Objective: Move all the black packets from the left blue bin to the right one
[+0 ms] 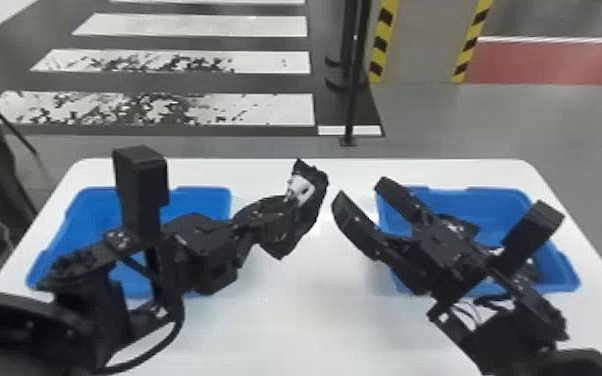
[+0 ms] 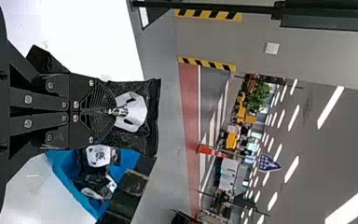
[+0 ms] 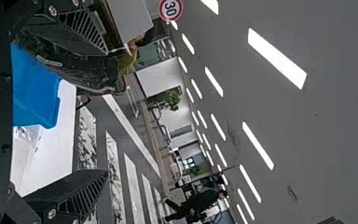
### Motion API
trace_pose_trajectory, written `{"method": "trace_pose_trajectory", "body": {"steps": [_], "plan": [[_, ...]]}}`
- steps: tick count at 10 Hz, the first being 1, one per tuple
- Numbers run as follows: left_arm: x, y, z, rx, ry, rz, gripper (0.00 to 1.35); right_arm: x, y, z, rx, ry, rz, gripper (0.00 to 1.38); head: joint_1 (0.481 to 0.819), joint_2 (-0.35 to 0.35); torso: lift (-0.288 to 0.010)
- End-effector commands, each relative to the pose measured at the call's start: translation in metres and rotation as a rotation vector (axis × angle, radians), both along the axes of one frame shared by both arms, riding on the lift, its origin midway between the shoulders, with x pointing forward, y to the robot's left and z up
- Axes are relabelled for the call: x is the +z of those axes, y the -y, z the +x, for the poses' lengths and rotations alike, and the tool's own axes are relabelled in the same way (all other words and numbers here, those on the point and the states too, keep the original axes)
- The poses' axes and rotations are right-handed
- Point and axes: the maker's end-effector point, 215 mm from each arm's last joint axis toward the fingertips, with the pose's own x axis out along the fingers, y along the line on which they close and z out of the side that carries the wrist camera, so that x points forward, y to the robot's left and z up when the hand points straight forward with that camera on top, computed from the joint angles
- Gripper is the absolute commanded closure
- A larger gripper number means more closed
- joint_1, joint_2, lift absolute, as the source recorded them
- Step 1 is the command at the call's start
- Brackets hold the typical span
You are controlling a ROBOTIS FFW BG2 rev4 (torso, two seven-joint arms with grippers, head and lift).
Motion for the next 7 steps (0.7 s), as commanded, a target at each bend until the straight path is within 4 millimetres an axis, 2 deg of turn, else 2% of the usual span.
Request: {"method": "trace_pose_trajectory", "body": {"steps": [1, 2, 3, 4, 5, 7], "plan": [[0.002, 0.013, -0.002, -0.029, -0.002, -0.011, 1.20, 0.001, -0.016, 0.001, 0.036, -0.014, 0.027, 0.12, 0.695, -0.014, -0.140], [-0.001, 0.020, -0.003, -0.046, -0.012, -0.017, 1.20, 0.002, -0.020, 0.000, 0.045, -0.011, 0.031, 0.12, 0.695, -0.012, -0.140], [-0.004, 0.027, -0.005, -0.063, -0.025, -0.027, 1.20, 0.005, -0.025, 0.000, 0.053, -0.006, 0.032, 0.18, 0.695, -0.011, -0.140], [-0.007, 0.031, -0.006, -0.074, -0.034, -0.032, 1.20, 0.001, -0.027, 0.001, 0.062, -0.025, 0.035, 0.63, 0.695, -0.014, -0.140], [-0.007, 0.031, -0.006, -0.074, -0.035, -0.035, 1.20, -0.002, -0.026, 0.003, 0.058, -0.032, 0.037, 1.22, 0.695, -0.016, -0.140], [-0.005, 0.027, -0.004, -0.065, -0.026, -0.037, 1.20, -0.003, -0.028, 0.002, 0.060, -0.034, 0.042, 1.28, 0.695, -0.018, -0.140]]}}
